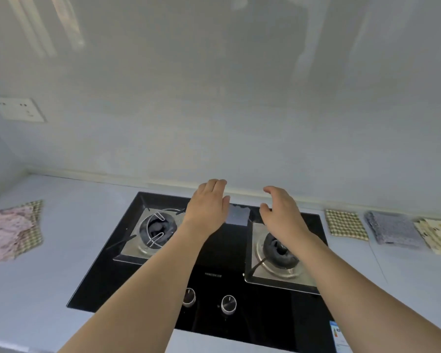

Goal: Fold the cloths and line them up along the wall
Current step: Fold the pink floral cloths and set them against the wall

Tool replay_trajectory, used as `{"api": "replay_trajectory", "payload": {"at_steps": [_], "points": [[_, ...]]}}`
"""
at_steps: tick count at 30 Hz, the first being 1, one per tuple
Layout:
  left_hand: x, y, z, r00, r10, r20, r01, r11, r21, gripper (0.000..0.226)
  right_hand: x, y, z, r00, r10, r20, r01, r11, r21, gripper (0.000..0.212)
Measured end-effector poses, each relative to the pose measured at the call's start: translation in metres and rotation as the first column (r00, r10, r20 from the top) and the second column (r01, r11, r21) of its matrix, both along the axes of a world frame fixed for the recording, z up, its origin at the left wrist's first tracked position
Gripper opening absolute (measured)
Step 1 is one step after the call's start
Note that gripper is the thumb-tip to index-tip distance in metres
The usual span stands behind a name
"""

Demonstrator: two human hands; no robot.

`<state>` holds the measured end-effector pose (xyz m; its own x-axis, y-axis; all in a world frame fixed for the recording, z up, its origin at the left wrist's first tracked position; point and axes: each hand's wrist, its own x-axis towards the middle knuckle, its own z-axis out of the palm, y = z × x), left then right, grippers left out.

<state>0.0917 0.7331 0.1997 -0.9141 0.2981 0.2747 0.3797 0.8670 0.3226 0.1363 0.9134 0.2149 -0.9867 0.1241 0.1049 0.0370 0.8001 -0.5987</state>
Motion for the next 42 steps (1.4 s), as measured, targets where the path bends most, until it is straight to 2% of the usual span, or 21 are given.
{"api": "replay_trajectory", "payload": {"at_steps": [6, 11, 17, 21, 25, 32, 36, 39, 42], "points": [[-0.027, -0.122, 0.000, 1.000, 0.006, 0.025, -0.006, 1.000, 0.006, 0.042, -0.028, -0.130, 0.006, 0.999, 0.051, -0.006, -0.051, 0.999, 0.014, 0.044], [-0.038, -0.217, -0.007, 0.990, 0.093, 0.110, -0.096, 0.995, 0.016, 0.043, -0.044, -0.212, 0.003, 0.991, 0.128, 0.041, -0.128, 0.992, -0.004, 0.044], [-0.038, -0.306, -0.015, 0.963, 0.246, 0.114, -0.250, 0.968, 0.027, 0.042, -0.069, -0.282, -0.004, 0.975, 0.211, 0.075, -0.206, 0.976, -0.068, 0.044], [-0.039, -0.373, -0.026, 0.952, 0.267, 0.150, -0.270, 0.963, -0.003, 0.041, -0.082, -0.354, -0.010, 0.961, 0.266, 0.077, -0.258, 0.960, -0.107, 0.043], [-0.050, -0.454, -0.039, 0.932, 0.312, 0.183, -0.318, 0.948, 0.005, 0.039, -0.097, -0.435, -0.023, 0.929, 0.359, 0.093, -0.353, 0.932, -0.079, 0.044], [-0.068, -0.591, -0.099, 0.871, 0.337, 0.356, -0.374, 0.927, 0.037, 0.037, -0.117, -0.565, -0.083, 0.872, 0.447, 0.198, -0.437, 0.895, -0.094, 0.042], [-0.070, -0.644, -0.142, 0.786, 0.434, 0.440, -0.532, 0.837, 0.126, 0.029, -0.137, -0.621, -0.129, 0.810, 0.534, 0.242, -0.534, 0.842, -0.070, 0.041], [-0.071, -0.673, -0.179, 0.750, 0.438, 0.496, -0.568, 0.810, 0.144, 0.014, -0.161, -0.651, -0.161, 0.778, 0.583, 0.233, -0.587, 0.808, -0.061, 0.040], [-0.071, -0.679, -0.212, 0.741, 0.433, 0.513, -0.577, 0.802, 0.156, 0.024, -0.191, -0.671, -0.193, 0.742, 0.636, 0.212, -0.650, 0.760, -0.009, 0.039]]}}
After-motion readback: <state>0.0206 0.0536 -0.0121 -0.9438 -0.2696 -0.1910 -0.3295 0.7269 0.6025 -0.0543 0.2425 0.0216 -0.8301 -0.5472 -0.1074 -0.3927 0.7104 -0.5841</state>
